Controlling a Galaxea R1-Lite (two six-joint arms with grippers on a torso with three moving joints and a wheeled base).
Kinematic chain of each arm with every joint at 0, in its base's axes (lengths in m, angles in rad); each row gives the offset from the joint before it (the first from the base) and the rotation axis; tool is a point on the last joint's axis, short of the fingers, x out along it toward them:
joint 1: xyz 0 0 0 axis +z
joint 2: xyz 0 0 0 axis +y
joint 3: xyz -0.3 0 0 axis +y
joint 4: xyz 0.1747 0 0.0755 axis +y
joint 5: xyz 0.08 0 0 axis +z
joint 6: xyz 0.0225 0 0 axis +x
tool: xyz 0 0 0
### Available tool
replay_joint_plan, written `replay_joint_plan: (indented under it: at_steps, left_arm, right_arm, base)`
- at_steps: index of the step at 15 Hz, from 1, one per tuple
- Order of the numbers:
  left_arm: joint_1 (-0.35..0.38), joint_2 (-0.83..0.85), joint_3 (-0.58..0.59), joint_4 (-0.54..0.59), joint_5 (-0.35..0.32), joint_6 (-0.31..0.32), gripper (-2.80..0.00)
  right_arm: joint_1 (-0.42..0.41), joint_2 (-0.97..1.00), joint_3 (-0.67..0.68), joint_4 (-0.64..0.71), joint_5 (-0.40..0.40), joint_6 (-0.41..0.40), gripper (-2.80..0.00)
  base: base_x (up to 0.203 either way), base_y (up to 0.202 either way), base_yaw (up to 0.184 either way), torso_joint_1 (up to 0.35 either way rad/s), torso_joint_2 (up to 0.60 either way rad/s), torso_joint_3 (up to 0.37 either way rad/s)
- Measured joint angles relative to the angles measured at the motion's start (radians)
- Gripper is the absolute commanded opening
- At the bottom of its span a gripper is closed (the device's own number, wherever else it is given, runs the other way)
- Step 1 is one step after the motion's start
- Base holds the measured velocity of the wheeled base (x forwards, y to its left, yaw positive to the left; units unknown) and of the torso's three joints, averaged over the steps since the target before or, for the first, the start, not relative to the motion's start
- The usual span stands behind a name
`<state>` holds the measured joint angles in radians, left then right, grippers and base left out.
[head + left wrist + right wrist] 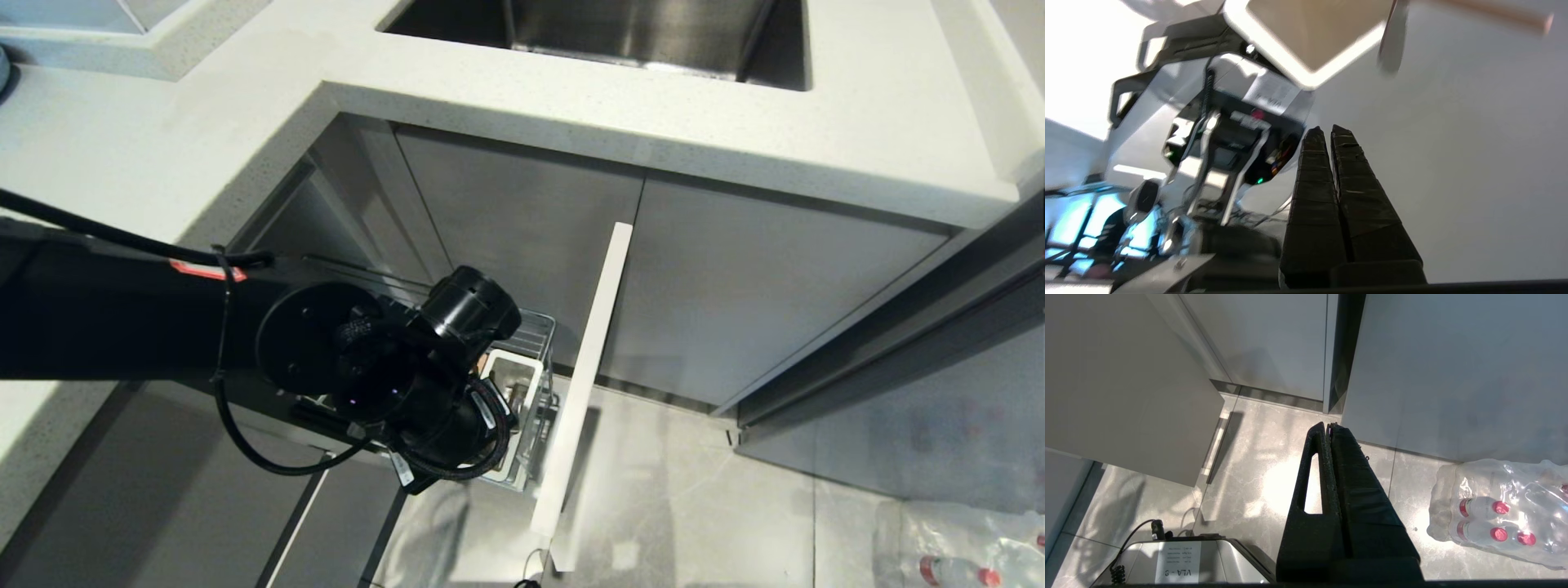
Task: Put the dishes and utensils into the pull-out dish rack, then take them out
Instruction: Take the spoon out of the cupboard
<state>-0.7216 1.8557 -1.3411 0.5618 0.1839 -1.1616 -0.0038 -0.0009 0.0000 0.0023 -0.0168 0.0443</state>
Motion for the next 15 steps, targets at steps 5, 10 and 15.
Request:
replay_joint_plan:
  at_steps: [5, 10, 15]
  left_arm:
    - [0.011, 0.033, -0.022, -0.05, 0.0, 0.019, -2.8]
    - [0.021, 0.063, -0.037, -0.084, 0.001, 0.02, 0.0]
    - [0.024, 0.083, -0.039, -0.102, 0.0, 0.021, 0.0]
  right_arm:
    - [0.0, 0.0, 0.0, 0.0, 0.0, 0.0, -2.8]
    - [0.0, 0.0, 0.0, 0.0, 0.0, 0.0, -2.8]
    - [0.0, 0.0, 0.0, 0.0, 0.0, 0.0, -2.8]
  base:
    - [0.0, 0.0, 0.0, 0.0, 0.0, 0.0]
    - [0.0, 0.0, 0.0, 0.0, 0.0, 0.0]
    - [0.0, 0.0, 0.0, 0.0, 0.0, 0.0]
